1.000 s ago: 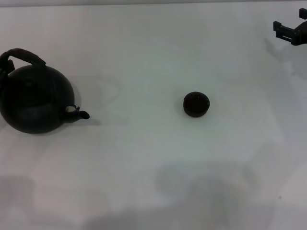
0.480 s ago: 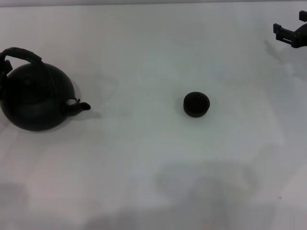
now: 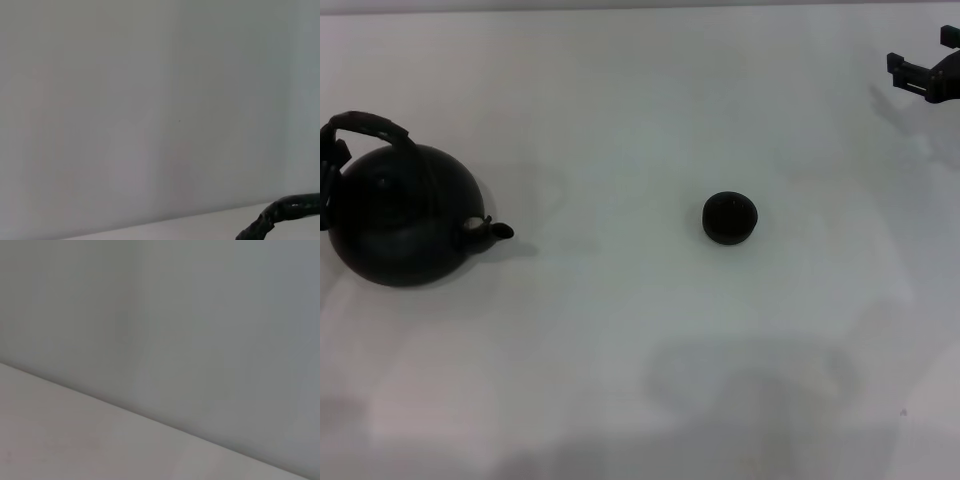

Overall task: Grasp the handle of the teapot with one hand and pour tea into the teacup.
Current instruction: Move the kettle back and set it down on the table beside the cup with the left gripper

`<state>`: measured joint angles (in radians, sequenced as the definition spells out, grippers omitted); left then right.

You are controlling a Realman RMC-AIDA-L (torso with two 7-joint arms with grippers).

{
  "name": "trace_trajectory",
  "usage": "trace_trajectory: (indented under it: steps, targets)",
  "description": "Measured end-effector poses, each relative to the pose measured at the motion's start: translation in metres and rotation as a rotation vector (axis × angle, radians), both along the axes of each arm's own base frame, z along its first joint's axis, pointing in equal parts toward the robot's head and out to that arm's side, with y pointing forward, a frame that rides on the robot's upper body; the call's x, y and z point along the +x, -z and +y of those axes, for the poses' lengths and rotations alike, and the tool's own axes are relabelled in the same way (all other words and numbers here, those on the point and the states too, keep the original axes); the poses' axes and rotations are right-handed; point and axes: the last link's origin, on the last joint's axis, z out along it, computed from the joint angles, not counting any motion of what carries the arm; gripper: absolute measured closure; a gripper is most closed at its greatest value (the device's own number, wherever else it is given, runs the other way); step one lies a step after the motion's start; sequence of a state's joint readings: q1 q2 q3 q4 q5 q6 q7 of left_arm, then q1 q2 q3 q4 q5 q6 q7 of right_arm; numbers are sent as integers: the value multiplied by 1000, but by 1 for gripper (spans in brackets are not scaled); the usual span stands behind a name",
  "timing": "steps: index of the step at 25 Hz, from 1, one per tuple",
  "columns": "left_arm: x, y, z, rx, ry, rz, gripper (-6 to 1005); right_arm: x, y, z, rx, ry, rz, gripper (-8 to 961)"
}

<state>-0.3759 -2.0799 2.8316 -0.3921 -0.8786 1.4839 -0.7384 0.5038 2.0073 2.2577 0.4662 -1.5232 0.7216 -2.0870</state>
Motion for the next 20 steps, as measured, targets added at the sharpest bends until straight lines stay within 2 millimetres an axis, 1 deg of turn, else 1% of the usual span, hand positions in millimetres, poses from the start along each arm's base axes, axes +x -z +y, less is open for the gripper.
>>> trace_trajectory:
  steps: [3, 8, 15, 19, 20]
  targets:
    - [-2, 0, -4, 20, -4, -2, 888, 0, -1, 0, 1, 0, -2, 125]
    - [-4, 0, -12, 62, 3, 16, 748, 0, -1, 1, 2, 0, -3, 125]
    - [-3, 2, -21, 126, 29, 40, 498, 1, -2, 0, 2, -1, -3, 125]
    - [2, 0, -28, 147, 81, 36, 316, 1, -2, -1, 2, -1, -3, 125]
    - [4, -1, -30, 148, 98, 28, 298, 1, -2, -1, 1, -1, -3, 125]
